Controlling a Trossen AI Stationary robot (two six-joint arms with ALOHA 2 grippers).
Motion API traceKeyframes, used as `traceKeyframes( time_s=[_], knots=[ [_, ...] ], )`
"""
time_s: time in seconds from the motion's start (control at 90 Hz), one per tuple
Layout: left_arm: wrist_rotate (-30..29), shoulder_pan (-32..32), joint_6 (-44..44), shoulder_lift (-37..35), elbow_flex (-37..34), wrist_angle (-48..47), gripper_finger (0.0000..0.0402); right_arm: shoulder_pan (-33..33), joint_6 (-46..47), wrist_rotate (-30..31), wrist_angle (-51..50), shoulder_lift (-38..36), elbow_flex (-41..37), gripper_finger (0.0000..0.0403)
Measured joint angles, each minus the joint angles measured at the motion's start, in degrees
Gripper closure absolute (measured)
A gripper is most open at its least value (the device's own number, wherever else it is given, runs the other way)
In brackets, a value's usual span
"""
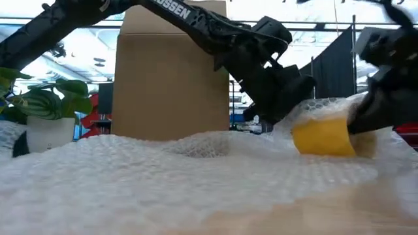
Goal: Wrap mug
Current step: Wrap the yellow mug with the bubble wrap
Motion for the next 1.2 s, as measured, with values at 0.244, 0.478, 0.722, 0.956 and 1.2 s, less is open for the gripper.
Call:
traceKeyframes(
  time_s=[0.244, 0.478, 0.722, 0.956, 1.2],
  knots=[
    [-2.4, 0.1, 1.9, -0.3, 2.6, -2.8, 0.0302, 5.1, 10.7, -1.3, -9.8, -4.8, 1.2, 0.0403],
    [-6.2, 0.1, 4.9, -0.3, 5.1, -3.8, 0.0302, 4.6, 18.7, 1.8, -7.8, -2.6, -3.3, 0.0403],
    [-9.1, 0.3, 6.0, 0.0, 5.2, -6.1, 0.0302, -3.2, 19.3, 12.6, 5.9, 2.7, -9.1, 0.0403],
    [-9.2, 0.6, 5.9, 0.0, 4.7, -5.8, 0.0302, -9.8, 11.0, 15.9, 16.3, 7.0, -9.5, 0.0403],
    [-8.2, 0.3, 5.2, 0.4, 4.5, -6.0, 0.0302, -10.9, 9.7, 17.8, 17.0, 4.6, -9.4, 0.0403]
  ],
)
